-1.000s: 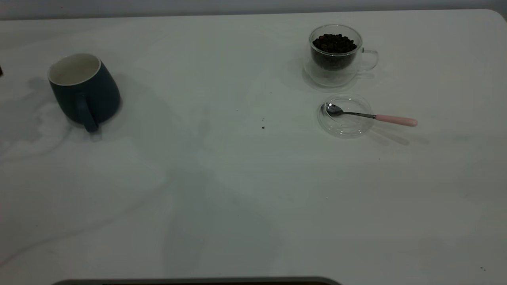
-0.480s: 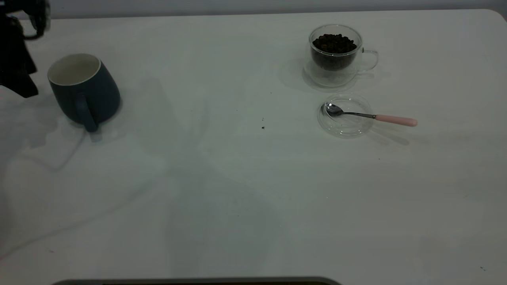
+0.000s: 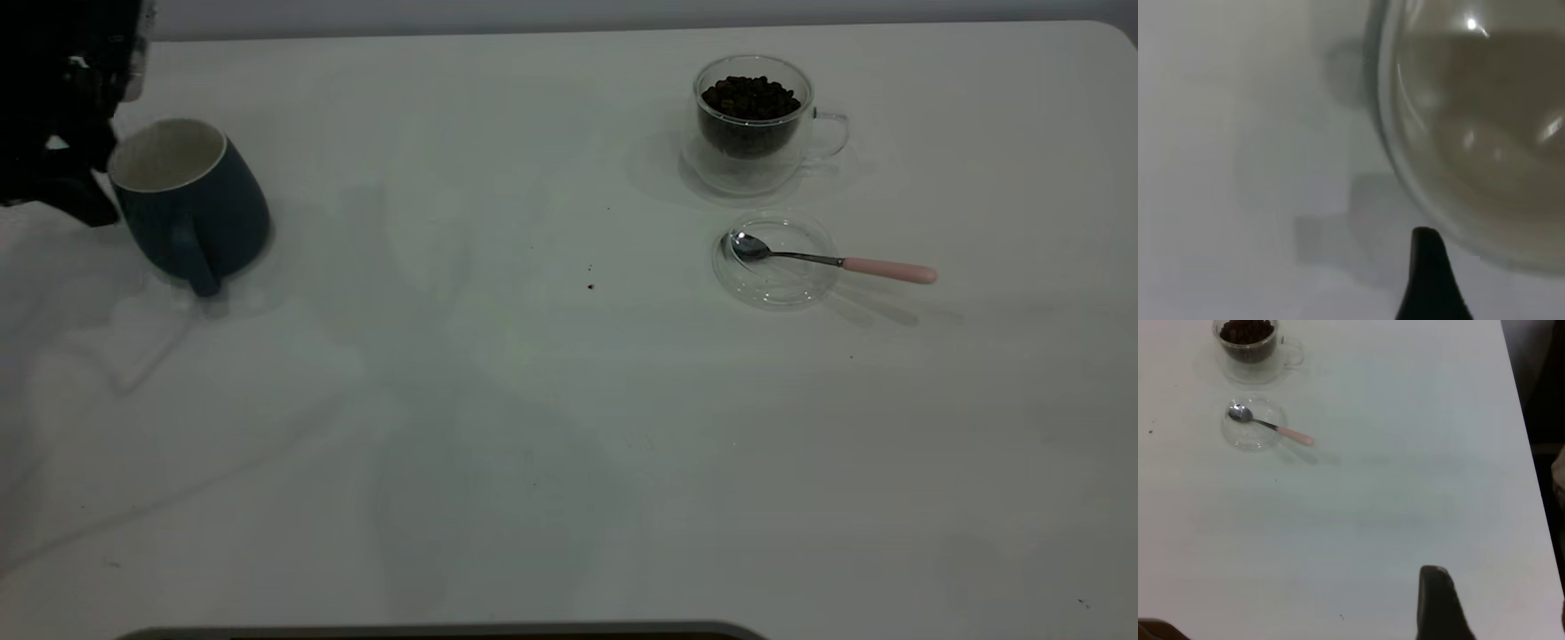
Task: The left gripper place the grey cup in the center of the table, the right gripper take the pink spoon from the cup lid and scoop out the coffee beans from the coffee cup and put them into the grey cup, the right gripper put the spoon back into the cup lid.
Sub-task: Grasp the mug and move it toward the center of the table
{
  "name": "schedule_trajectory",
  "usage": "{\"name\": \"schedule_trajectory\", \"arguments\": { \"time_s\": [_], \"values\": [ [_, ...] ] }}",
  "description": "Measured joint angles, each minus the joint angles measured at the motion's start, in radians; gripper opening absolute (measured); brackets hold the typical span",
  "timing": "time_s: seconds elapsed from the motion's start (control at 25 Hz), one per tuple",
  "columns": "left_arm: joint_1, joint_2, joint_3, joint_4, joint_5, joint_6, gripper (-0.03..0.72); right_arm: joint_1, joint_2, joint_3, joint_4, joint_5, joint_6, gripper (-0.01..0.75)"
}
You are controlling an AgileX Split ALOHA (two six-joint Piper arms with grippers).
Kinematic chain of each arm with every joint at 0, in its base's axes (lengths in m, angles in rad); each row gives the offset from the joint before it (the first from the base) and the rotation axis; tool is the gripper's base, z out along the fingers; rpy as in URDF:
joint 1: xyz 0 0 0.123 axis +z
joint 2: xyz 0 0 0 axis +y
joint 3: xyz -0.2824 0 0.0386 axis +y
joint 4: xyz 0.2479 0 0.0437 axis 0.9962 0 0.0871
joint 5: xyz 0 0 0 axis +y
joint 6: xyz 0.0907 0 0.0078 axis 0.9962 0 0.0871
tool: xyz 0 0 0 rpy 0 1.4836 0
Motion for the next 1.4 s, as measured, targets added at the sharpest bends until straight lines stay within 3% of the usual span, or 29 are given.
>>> {"name": "schedule_trajectory", "arguments": {
  "time_s": [0.72,1.4],
  "values": [
    [-0.087,0.0,-0.003,-0.169,-0.006,0.192,0.565,0.0,0.0,0.0,0.0,0.0,0.0,0.465],
    [-0.297,0.0,-0.003,-0.3,-0.081,0.166,0.565,0.0,0.0,0.0,0.0,0.0,0.0,0.465]
  ]
}}
